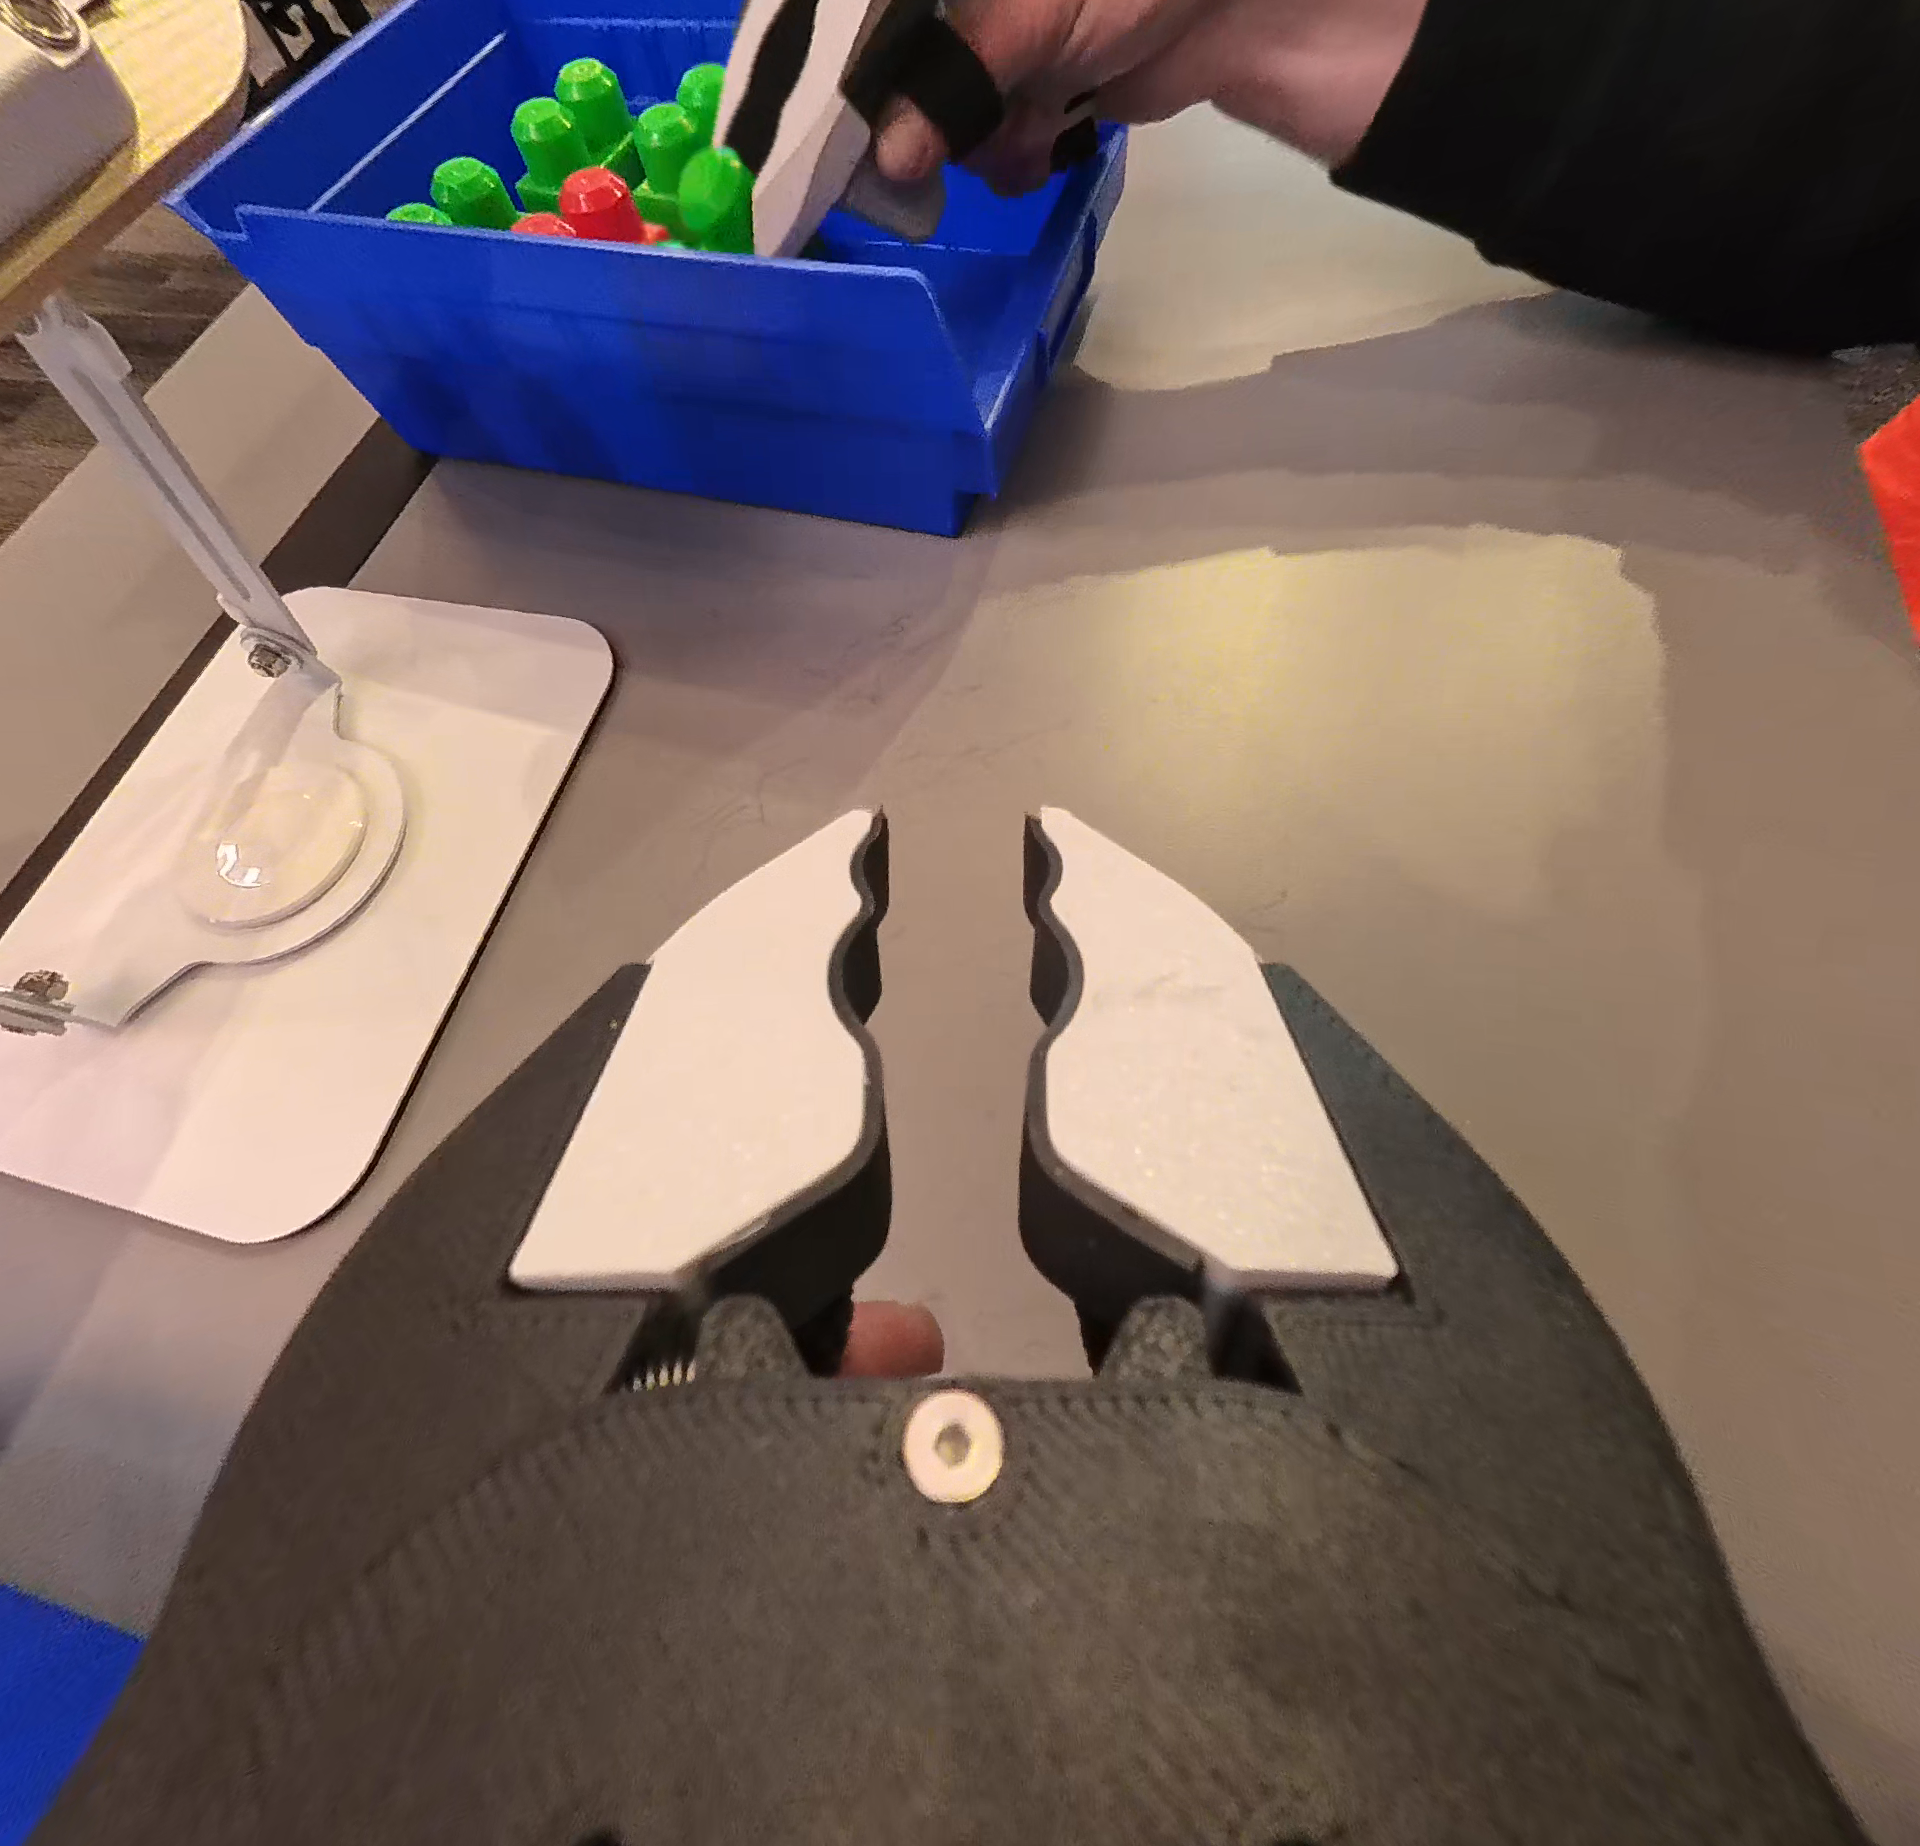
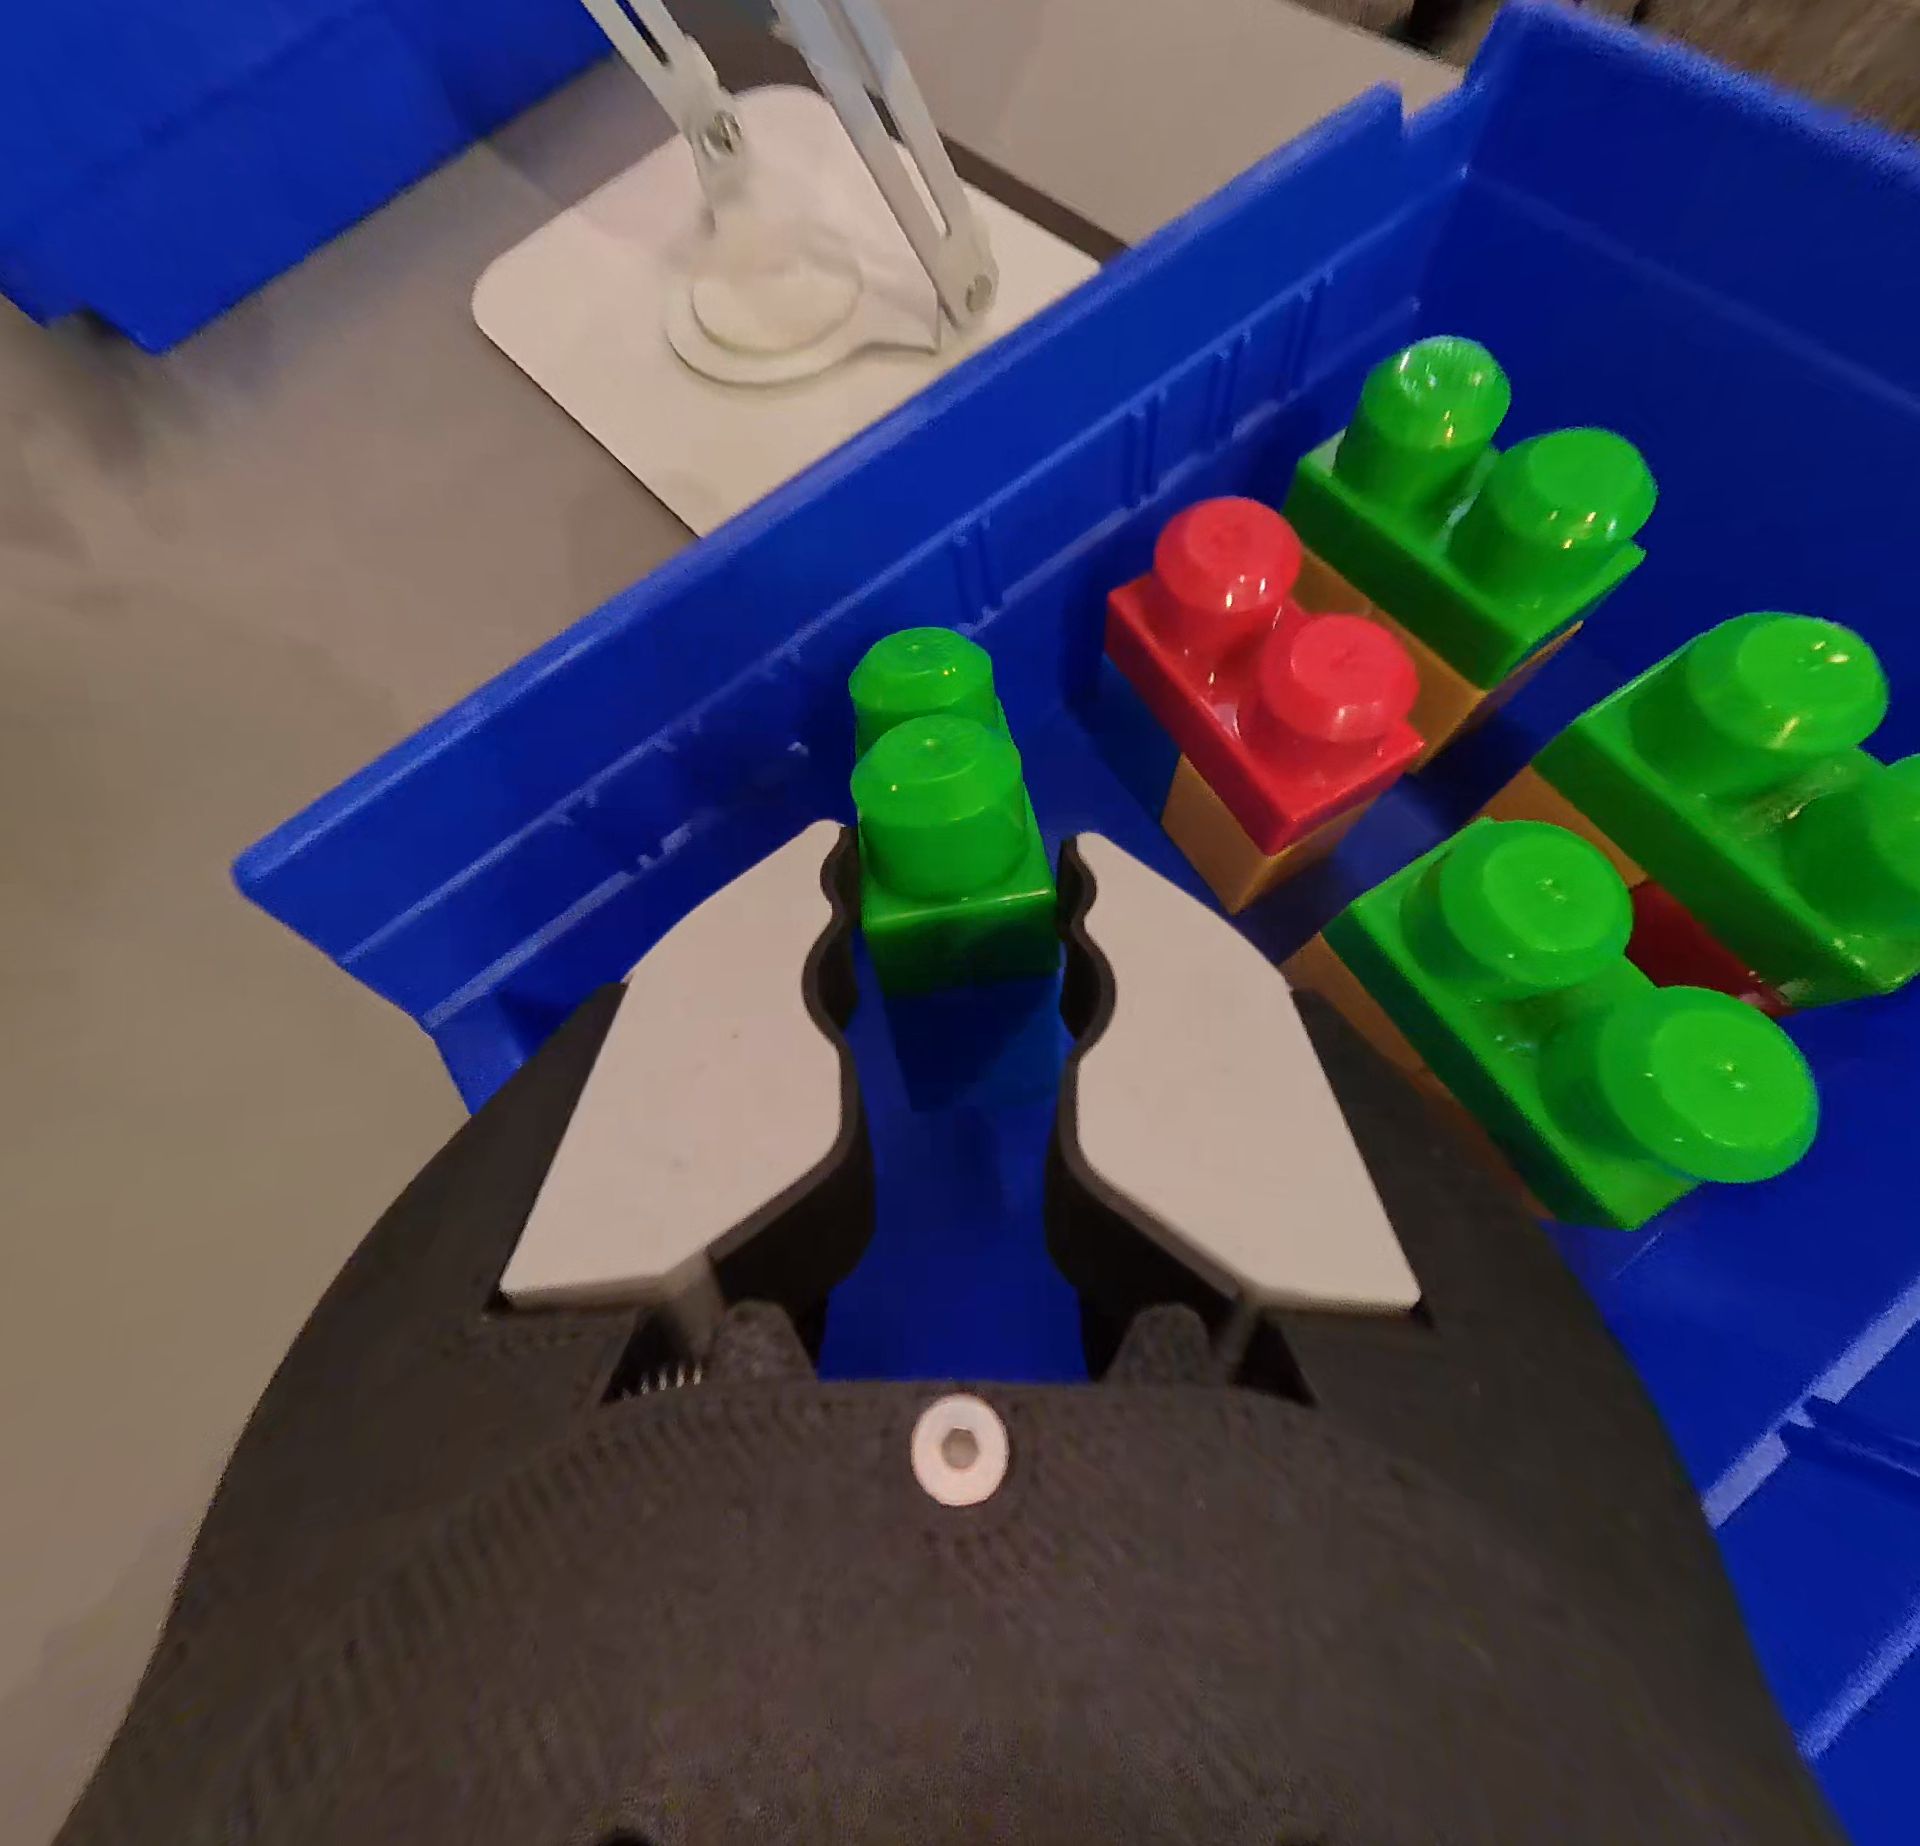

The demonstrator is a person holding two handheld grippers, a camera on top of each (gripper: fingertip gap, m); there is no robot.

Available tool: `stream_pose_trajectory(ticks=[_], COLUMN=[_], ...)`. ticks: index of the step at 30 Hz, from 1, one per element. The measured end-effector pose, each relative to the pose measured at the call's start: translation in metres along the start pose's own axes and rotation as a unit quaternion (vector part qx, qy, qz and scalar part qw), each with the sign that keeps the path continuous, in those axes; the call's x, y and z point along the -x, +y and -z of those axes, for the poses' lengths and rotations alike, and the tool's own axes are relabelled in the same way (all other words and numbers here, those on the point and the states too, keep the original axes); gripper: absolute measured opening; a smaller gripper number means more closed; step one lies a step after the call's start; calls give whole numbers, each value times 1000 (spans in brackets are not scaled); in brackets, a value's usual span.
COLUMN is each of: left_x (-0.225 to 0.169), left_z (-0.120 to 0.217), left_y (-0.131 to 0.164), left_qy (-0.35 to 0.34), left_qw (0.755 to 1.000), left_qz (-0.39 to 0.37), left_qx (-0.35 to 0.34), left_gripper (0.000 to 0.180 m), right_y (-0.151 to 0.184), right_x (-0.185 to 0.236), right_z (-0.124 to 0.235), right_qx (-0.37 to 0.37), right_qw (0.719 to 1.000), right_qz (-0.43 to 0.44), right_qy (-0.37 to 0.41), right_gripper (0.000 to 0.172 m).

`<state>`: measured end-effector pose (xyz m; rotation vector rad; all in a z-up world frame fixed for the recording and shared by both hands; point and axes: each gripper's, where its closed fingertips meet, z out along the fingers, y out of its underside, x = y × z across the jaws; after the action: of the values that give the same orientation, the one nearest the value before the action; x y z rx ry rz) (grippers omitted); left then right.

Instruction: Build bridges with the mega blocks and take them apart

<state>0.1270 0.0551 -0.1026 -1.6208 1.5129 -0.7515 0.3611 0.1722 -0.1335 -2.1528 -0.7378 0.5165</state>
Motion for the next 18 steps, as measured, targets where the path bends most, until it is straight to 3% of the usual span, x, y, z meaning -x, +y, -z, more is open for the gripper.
stream_pose_trajectory(ticks=[9, 18], left_x=[1, 2], left_z=[0, -1], left_y=[2, 4], left_qy=[-3, -4], left_qw=[1000, 1000], left_qz=[-2, -4], left_qx=[2, 8], left_gripper=[24, 24], right_y=[15, 26], right_x=[-5, -14], right_z=[-9, -6], right_qx=[64, 183], right_qw=[998, 981], right_qz=[-9, 61], right_qy=[10, 34], right_gripper=[37, 37])
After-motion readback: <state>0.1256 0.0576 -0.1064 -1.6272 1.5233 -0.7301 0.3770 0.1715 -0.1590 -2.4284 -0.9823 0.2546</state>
